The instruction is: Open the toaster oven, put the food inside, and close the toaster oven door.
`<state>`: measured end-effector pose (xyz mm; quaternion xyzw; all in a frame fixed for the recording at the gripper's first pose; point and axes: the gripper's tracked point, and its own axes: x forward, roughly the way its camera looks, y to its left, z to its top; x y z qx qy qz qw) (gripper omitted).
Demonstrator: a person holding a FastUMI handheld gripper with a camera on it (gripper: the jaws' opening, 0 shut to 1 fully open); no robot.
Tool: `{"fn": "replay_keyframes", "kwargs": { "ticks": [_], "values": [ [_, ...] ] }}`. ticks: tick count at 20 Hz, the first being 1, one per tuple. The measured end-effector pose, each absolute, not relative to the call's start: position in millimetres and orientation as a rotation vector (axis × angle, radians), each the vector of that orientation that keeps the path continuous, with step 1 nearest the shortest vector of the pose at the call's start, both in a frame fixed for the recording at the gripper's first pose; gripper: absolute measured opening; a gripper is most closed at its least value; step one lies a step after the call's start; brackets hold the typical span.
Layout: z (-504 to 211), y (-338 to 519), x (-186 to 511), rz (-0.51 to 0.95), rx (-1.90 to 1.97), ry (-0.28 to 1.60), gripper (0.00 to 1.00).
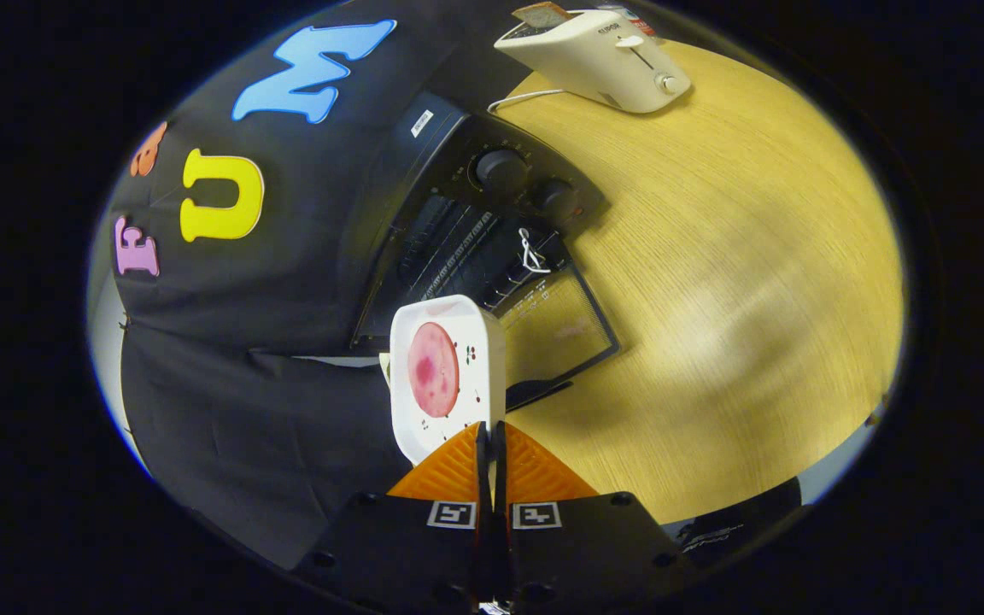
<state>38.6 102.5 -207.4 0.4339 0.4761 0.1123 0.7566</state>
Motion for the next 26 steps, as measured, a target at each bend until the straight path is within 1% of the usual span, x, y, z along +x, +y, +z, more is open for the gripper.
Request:
{"fn": "replay_keyframes", "kwargs": {
  "ticks": [4, 8, 13, 16, 20, 26],
  "values": [
    [-219, 116, 78, 0.214, 1.021, 1.003, 0.02],
    [-232, 118, 114, 0.154, 1.064, 0.913, 0.02],
    [-242, 130, 157, 0.118, 1.189, 0.834, 0.02],
    [-249, 138, 174, 0.087, 1.224, 0.802, 0.02],
    [-244, 141, 195, 0.069, 1.252, 0.705, 0.02],
    [-236, 139, 212, -0.003, 1.240, 0.577, 0.02]
  ]
}}
